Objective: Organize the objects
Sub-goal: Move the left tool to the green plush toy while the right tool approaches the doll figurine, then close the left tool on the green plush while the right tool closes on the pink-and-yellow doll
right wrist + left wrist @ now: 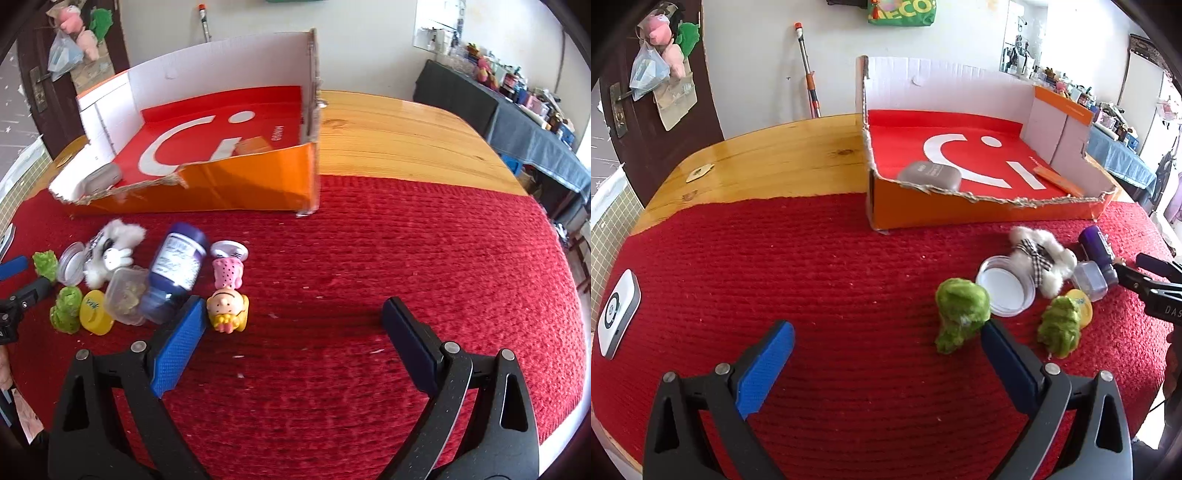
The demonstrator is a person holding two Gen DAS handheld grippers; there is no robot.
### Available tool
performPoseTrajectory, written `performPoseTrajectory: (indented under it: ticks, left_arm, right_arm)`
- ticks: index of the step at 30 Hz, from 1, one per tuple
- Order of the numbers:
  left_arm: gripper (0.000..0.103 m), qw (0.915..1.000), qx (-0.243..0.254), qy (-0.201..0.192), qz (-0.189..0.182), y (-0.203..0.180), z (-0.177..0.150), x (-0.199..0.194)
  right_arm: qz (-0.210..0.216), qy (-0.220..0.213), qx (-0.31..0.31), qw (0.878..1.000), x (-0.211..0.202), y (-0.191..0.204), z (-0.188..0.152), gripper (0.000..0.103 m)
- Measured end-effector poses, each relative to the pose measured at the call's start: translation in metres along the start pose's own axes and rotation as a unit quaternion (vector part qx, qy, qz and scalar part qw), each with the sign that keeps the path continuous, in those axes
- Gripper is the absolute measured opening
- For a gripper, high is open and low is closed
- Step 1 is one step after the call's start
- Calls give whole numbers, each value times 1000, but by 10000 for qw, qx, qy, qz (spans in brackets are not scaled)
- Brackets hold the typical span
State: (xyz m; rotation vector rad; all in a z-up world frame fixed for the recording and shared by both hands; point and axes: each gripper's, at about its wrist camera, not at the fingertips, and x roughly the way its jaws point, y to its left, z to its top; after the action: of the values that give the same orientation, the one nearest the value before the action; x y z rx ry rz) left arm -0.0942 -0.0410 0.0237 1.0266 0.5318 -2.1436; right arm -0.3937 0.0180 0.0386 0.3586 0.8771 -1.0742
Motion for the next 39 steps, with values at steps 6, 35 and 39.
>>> performPoseTrajectory:
  ticks: [6,35,39]
  left_arm:
    - [101,10000,53,54,6,-2,2,6]
    - [39,9984,248,-117,-492,-20,5,3]
    - [35,9981,268,-110,-544,-22,5,2]
  right_arm:
    - [36,-17,-7,10000,-1,-4,1,96]
    - [314,-141,-547,9979,4,22,6,64]
    - [359,-174,-634,9972,4,25,7,54]
